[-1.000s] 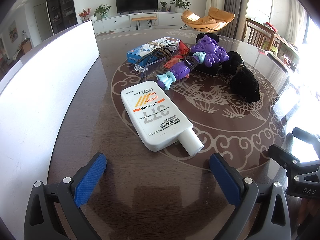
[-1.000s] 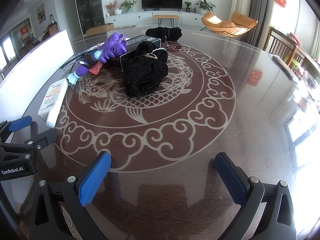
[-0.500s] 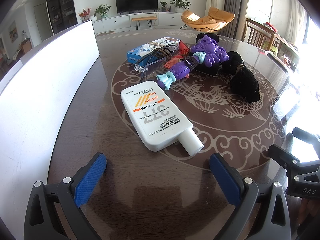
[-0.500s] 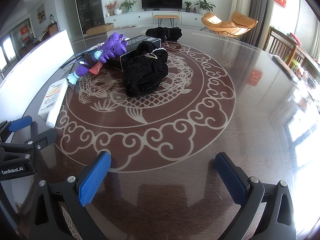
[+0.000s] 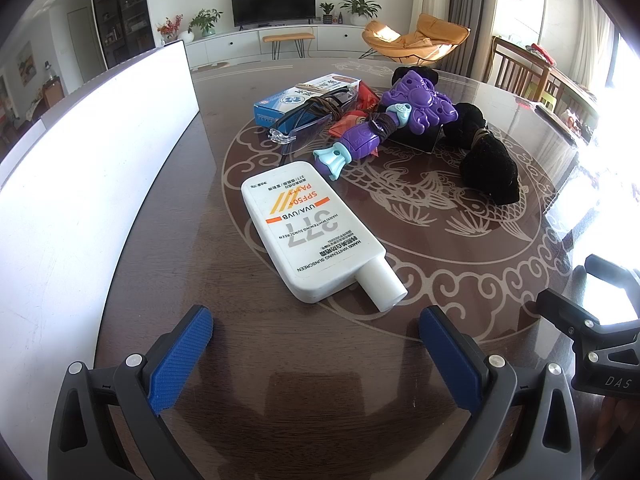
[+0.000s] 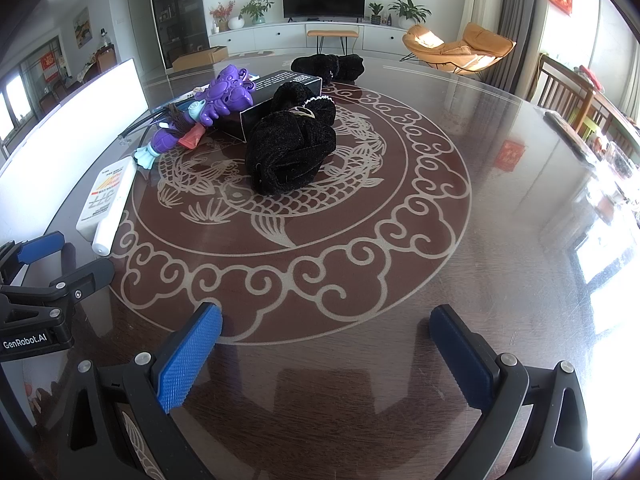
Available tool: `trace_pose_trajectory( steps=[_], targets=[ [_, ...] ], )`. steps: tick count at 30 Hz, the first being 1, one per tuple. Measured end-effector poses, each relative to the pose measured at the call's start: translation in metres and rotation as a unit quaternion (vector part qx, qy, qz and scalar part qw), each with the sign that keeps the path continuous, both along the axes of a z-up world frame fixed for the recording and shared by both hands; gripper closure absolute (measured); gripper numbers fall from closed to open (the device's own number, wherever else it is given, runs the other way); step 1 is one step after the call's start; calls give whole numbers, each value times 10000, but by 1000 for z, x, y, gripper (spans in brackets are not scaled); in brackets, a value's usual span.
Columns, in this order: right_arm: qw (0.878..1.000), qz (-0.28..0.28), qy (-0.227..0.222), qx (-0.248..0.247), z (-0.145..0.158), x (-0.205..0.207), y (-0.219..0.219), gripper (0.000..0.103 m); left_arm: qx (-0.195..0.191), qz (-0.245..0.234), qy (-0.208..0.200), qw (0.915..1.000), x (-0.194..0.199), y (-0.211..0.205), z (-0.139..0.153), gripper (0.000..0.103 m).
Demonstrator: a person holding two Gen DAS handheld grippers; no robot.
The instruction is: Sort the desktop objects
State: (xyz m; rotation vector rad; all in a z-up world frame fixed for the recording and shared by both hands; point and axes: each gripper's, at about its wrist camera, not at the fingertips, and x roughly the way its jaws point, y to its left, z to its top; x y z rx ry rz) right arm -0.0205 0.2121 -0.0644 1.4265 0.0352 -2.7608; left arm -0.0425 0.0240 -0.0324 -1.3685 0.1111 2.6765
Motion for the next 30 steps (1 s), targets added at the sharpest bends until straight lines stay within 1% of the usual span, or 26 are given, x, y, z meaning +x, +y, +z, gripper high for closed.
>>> trace_pose_trajectory(
  steps=[19,24,27,30],
  targets=[
    [10000,1,2,0,0,0,0,0,-10,-10,-24,10000,0,0,0,0],
    [10000,2,3,1,0,0,0,0,-28,-302,-150,9994,18,-3,3,0],
    [10000,2,4,1,0,0,0,0,-22,-556,-135,9984,35,-11,3,0],
    [10000,2,4,1,0,0,0,0,-13,-655,-118,9978,45,-19,4,0]
  ],
)
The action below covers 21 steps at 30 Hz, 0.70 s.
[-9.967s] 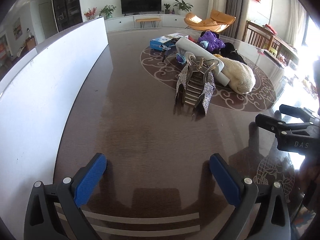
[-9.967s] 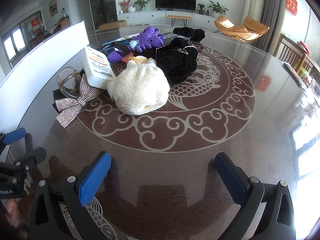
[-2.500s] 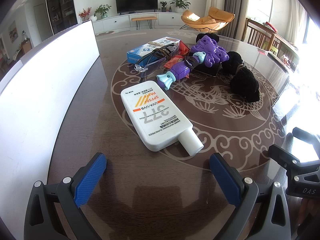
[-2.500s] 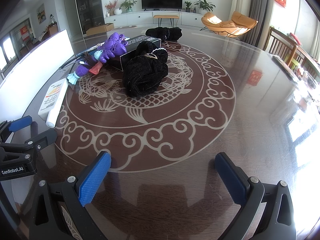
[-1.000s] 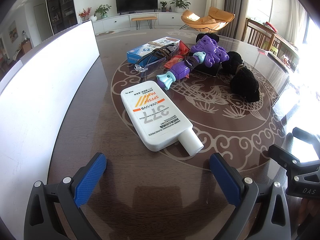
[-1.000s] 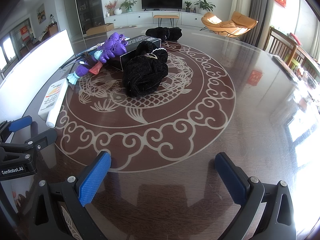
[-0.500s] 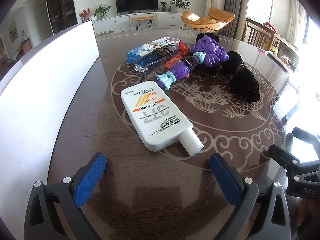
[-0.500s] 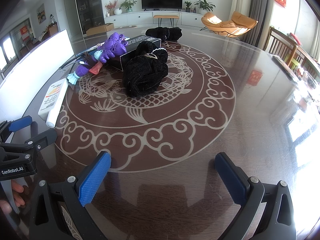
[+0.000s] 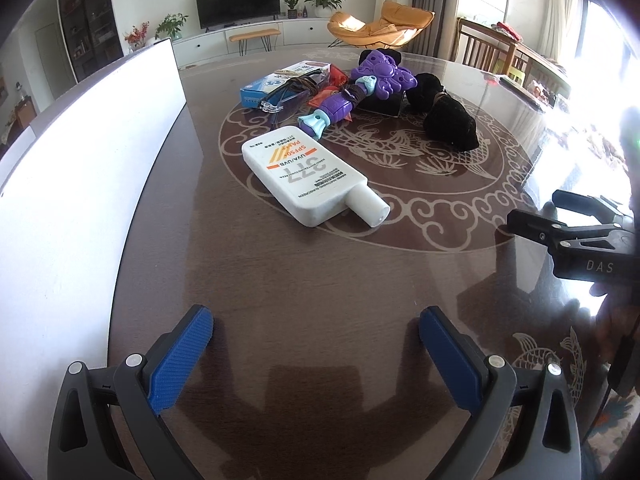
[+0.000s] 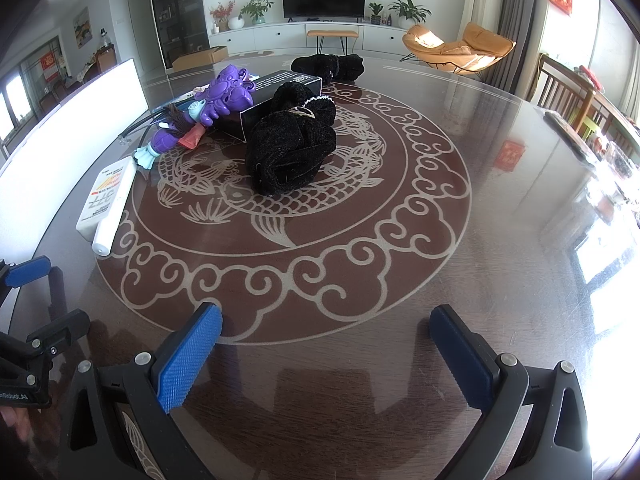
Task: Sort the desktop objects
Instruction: 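Reach the right tool to the black knitted bag and grasp it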
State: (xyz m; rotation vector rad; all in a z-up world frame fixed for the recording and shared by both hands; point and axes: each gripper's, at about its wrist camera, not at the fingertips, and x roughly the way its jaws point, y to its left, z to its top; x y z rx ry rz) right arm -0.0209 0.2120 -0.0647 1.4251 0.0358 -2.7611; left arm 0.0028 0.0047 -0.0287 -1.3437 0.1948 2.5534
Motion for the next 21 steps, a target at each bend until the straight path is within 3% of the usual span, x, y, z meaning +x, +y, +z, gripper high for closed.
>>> trace_pose_trajectory(
  steps=[7,10,14,17,21],
  targets=[
    [10000,43,-48,6,0,-2,0,0,23,42,61,10000,0,-1,-1,0],
    [9982,531,-272,74,2,-19,-6,0,26,96,97,9999,-1,-1,-2,0],
    [9980,594,4,231,22,-59,-12,0,21,147,119,9998,-1,0,-2,0],
    [9989,403,-255,35,24,-103,-14,0,22,149,120,9998,-2,0,-2,0],
    [9982,190,-545,160,13,-145,-20,0,8,160,130,9998,-1,1,-2,0]
  ],
)
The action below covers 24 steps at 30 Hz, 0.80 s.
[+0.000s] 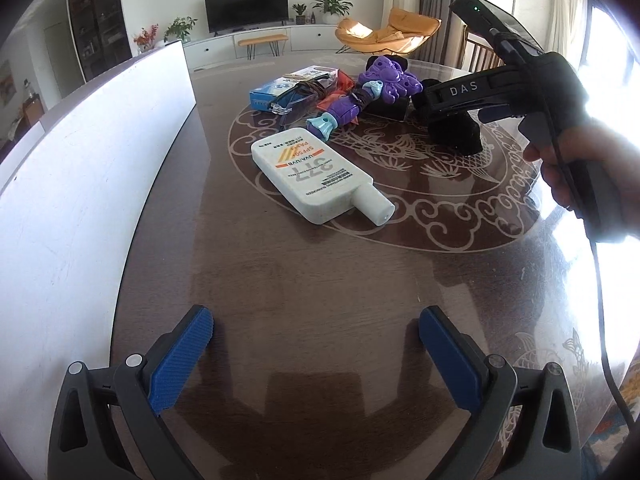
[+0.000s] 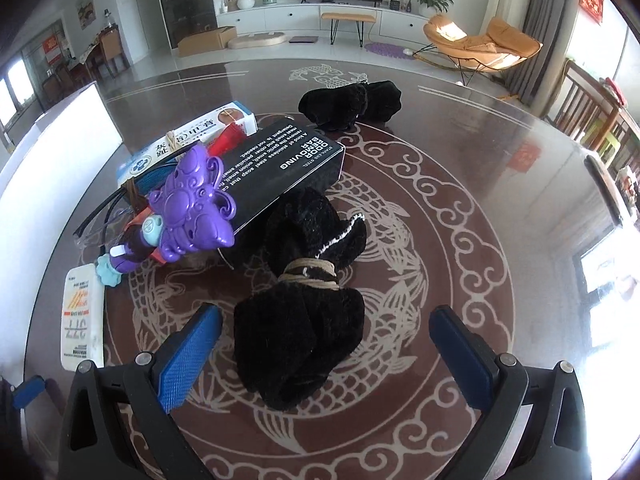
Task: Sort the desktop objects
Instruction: 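Reach the right tool to the black knitted bag and grasp it, then grasp the white sunscreen bottle with the left tool while the right tool holds the black bag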
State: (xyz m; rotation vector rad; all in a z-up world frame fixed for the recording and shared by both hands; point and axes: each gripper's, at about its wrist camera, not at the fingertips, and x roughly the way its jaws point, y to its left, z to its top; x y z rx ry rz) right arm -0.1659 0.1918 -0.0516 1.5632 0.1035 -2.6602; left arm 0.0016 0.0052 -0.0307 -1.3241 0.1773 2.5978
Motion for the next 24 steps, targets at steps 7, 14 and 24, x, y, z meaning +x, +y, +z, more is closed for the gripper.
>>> trace_pose_trajectory(
  steps=[7,14,24],
  targets=[
    [9982,-86,74,-597,2,20,17,57,3,8,-66,10000,-2,1,2,0],
    [9977,439,396,-333,0,121,30,57,1143,974,-171,9885,-45,-16,22,0],
    [9926,630,915,-482,44,156,27,57,-48,1267,-349,9913,-110,37,5,7]
  ],
)
